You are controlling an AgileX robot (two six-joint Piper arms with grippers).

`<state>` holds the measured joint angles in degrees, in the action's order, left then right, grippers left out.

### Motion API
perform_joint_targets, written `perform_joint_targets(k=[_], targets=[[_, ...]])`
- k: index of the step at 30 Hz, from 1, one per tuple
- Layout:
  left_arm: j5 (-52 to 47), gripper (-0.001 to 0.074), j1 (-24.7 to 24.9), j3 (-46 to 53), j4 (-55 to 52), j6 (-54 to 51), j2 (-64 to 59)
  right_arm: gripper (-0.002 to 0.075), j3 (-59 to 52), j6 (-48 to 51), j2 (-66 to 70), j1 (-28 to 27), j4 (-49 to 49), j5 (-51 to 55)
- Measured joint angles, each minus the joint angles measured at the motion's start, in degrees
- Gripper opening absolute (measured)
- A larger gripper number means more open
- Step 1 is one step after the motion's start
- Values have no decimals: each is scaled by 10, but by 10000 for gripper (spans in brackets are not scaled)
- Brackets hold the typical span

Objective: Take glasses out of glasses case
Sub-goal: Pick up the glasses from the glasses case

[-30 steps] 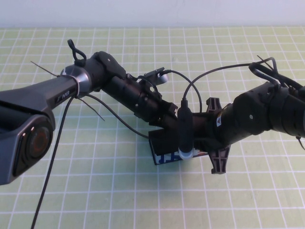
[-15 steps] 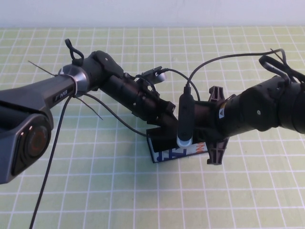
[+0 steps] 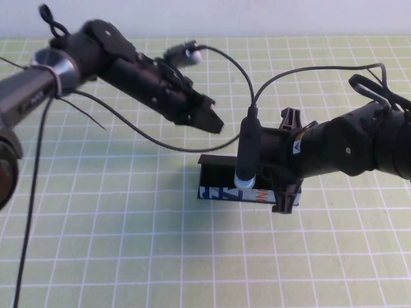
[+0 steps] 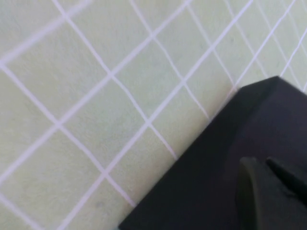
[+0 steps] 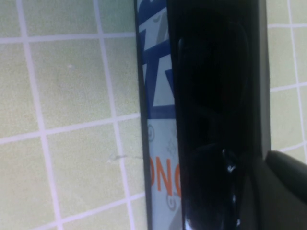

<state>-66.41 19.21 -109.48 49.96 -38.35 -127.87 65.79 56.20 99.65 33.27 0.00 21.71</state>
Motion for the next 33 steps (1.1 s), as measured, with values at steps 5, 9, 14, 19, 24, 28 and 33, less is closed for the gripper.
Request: perform_joint_targets(k=[5, 9, 14, 19, 24, 28, 33], targets=[[-7, -4, -37, 17, -31, -18, 90, -4, 0, -1, 0, 0, 0, 0], [30, -4, -36, 119, -18, -84, 194, -4, 0, -1, 0, 0, 0, -1], [143, -4, -23, 355, 91, -318, 308, -4, 0, -1, 0, 0, 0, -1], [175, -4, -21, 520, 264, -587, 319, -5, 0, -2, 0, 0, 8, -2], [177, -4, -21, 560, 346, -700, 274, -5, 0, -2, 0, 0, 11, -3], [170, -4, -21, 560, 408, -758, 230, -5, 0, -2, 0, 0, 14, -3], [170, -4, -21, 560, 458, -808, 186, -5, 0, -2, 0, 0, 24, -4]])
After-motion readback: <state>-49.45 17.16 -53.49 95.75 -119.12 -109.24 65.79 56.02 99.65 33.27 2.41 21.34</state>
